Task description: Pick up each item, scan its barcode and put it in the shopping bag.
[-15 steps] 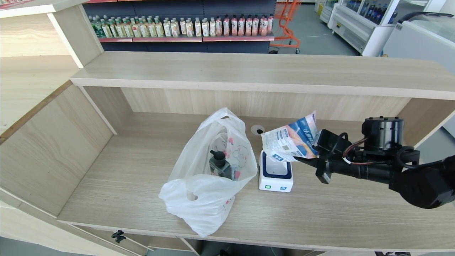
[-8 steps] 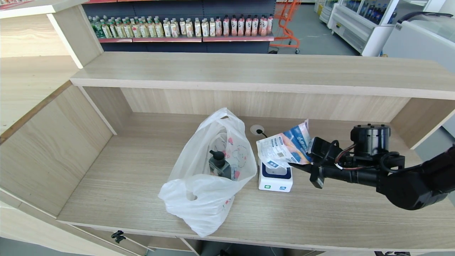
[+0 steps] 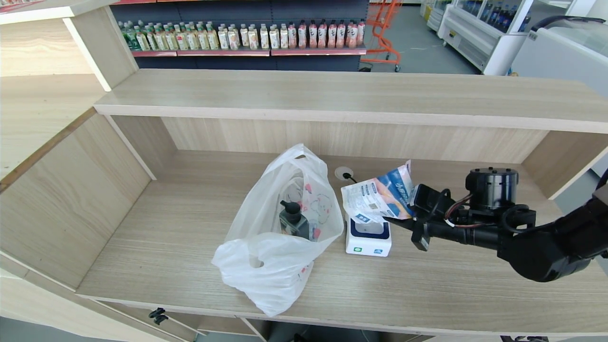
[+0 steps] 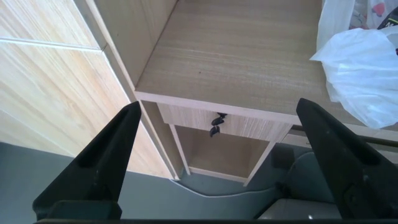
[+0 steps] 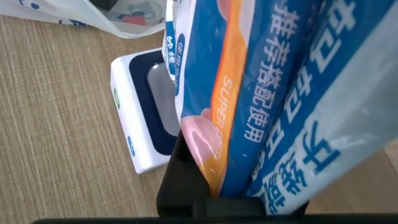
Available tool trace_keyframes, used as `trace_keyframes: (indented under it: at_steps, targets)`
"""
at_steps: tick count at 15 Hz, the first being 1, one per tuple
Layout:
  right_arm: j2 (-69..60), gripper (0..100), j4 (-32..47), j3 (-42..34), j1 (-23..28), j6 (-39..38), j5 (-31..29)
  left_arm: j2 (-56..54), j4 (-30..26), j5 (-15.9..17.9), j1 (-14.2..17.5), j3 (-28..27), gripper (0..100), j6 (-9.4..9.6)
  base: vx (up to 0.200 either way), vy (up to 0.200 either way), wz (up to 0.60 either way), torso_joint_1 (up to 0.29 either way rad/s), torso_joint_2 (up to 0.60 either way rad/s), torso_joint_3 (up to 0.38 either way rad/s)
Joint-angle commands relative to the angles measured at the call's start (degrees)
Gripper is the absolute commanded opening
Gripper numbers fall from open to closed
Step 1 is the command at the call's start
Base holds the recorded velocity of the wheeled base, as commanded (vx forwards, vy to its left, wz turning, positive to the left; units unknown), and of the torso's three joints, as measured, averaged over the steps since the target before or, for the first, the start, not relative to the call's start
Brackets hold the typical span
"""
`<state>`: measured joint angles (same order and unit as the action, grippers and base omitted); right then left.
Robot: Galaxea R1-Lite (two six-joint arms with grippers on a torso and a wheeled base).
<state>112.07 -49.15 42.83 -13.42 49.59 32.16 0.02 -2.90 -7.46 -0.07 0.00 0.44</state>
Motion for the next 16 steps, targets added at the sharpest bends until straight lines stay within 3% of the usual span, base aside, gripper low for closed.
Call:
trace_keyframes:
  at_steps: [1,3,6,7,11,16]
  targets:
    - [-2.0,0,0.1,0.0,0.1,-1.3,1.2,0.0,0.0,0.0,0.0,0.0,100,0.00,0.000,0.000,0.00,0.000,0.00,0.000]
    - [-7.7,0,0.1,0.2,-0.5,-11.4,2.8,0.1,0.0,0.0,0.0,0.0,100,0.00,0.000,0.000,0.00,0.000,0.00,0.000]
    - [-15.7,0,1.5,-0.2,-2.2,-34.7,2.6,0.0,0.0,0.0,0.0,0.0,100,0.00,0.000,0.000,0.00,0.000,0.00,0.000]
    - [-16.7,0,3.7,-0.6,-2.2,-38.2,2.5,0.0,0.0,0.0,0.0,0.0,100,0.00,0.000,0.000,0.00,0.000,0.00,0.000]
    - [-21.6,0,7.1,-6.1,-2.0,-46.4,2.5,0.0,0.0,0.0,0.0,0.0,100,0.00,0.000,0.000,0.00,0.000,0.00,0.000]
    - [-21.6,0,7.2,-7.0,-2.0,-46.7,2.5,0.0,0.0,0.0,0.0,0.0,100,0.00,0.000,0.000,0.00,0.000,0.00,0.000]
